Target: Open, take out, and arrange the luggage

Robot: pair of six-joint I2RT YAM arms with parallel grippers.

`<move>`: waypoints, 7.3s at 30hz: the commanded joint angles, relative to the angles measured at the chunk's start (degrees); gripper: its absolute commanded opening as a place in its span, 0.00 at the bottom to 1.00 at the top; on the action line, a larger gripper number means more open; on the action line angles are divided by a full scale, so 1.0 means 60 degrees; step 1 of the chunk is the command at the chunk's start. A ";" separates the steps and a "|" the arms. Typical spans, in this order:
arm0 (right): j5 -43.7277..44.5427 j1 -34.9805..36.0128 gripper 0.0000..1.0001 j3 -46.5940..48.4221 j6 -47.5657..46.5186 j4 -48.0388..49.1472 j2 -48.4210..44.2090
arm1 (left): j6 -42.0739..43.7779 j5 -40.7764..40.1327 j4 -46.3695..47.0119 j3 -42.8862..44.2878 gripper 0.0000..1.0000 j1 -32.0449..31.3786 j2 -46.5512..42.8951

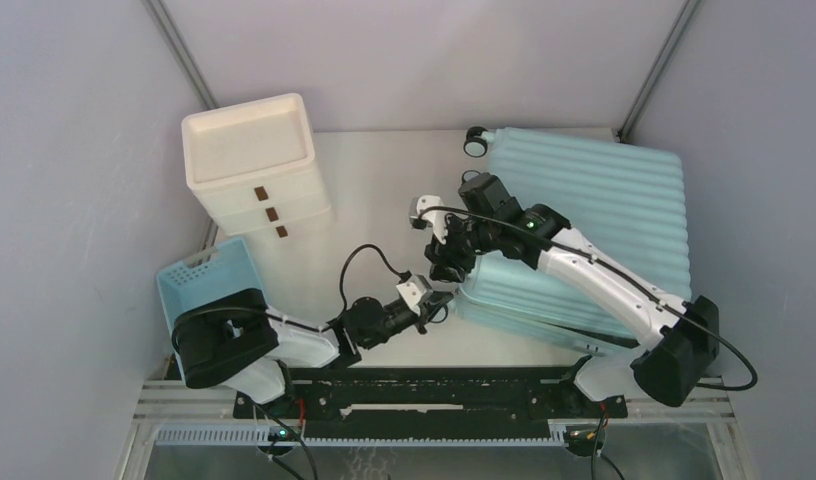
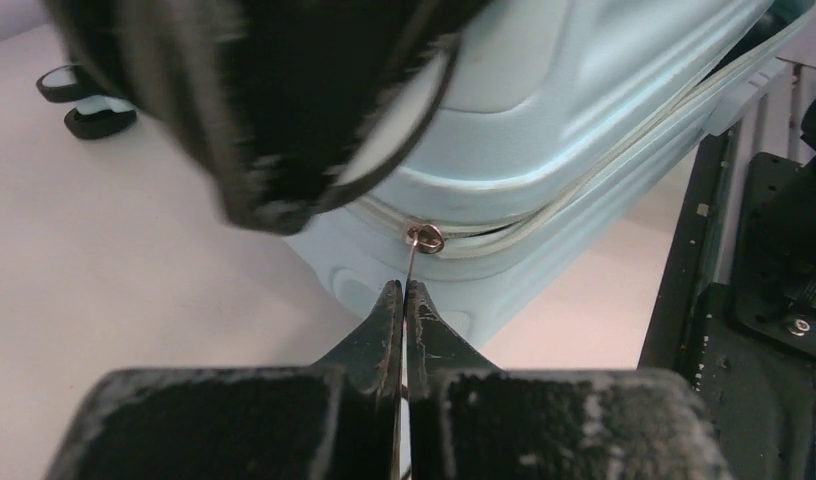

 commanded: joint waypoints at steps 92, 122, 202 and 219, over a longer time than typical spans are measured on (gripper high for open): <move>-0.2849 -0.0295 0.00 -0.2371 -0.6131 -0.1972 -0.2252 | 0.1986 0.4073 0.2250 0.2674 0.65 0.2641 0.3577; -0.2293 -0.0222 0.00 -0.2364 -0.5824 -0.1561 -0.2720 | -0.0107 0.4527 0.1269 0.3809 0.00 0.3083 0.3720; -0.2097 -0.1539 0.00 -0.2376 -0.5517 -0.0631 -0.3547 | -0.4114 0.8312 0.2669 0.3784 0.59 0.4254 0.3865; -0.2263 -0.1510 0.00 -0.2377 -0.5663 -0.0726 -0.3481 | -0.7111 1.1664 0.2858 0.6814 0.59 0.4219 0.6148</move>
